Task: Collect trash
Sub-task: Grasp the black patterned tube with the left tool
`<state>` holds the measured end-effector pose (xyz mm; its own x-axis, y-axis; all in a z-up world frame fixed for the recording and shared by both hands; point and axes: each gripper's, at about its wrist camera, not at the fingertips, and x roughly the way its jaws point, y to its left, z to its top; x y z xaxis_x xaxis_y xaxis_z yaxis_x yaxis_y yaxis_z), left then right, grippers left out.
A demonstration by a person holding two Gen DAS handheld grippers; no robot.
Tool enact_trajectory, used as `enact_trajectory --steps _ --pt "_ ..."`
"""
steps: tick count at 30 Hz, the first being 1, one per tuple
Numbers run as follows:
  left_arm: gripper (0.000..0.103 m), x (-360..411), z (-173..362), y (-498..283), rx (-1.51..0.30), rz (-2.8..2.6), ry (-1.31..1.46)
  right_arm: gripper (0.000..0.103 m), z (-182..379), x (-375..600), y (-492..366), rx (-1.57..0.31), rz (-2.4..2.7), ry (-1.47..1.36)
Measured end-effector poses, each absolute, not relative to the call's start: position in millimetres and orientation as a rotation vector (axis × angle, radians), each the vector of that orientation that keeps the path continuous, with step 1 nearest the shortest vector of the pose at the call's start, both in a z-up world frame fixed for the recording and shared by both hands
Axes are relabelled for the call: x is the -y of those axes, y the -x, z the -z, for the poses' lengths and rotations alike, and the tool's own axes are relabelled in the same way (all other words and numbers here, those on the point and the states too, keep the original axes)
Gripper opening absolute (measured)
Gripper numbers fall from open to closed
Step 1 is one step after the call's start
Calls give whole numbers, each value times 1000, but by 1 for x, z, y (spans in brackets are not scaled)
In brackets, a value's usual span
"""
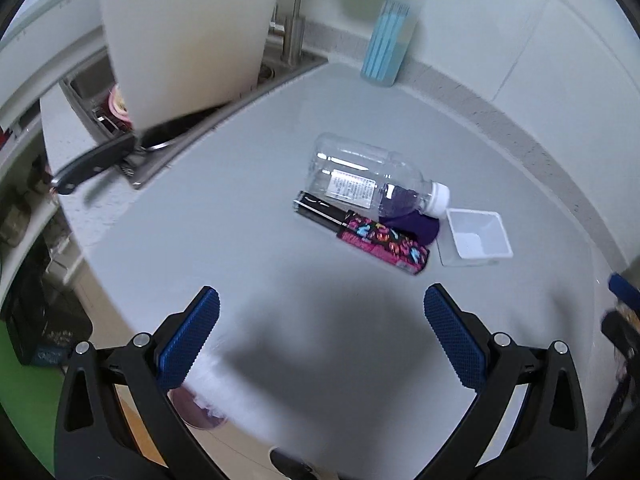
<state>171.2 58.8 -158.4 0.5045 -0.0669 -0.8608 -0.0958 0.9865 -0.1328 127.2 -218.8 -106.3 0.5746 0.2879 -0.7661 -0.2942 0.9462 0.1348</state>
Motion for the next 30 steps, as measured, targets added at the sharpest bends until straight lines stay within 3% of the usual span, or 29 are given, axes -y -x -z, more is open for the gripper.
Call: enact_trajectory --steps 25,28,30 --pt "100 -46 215 -244 -1181 -364 380 97 140 241 -195 -973 -512 8" --pt "98 -43 214 -247 -1185 -398 369 97 140 243 -198 -976 -522 6" --pt "90 -43 211 -246 -1175 -408 370 97 141 244 -200 -979 -526 5"
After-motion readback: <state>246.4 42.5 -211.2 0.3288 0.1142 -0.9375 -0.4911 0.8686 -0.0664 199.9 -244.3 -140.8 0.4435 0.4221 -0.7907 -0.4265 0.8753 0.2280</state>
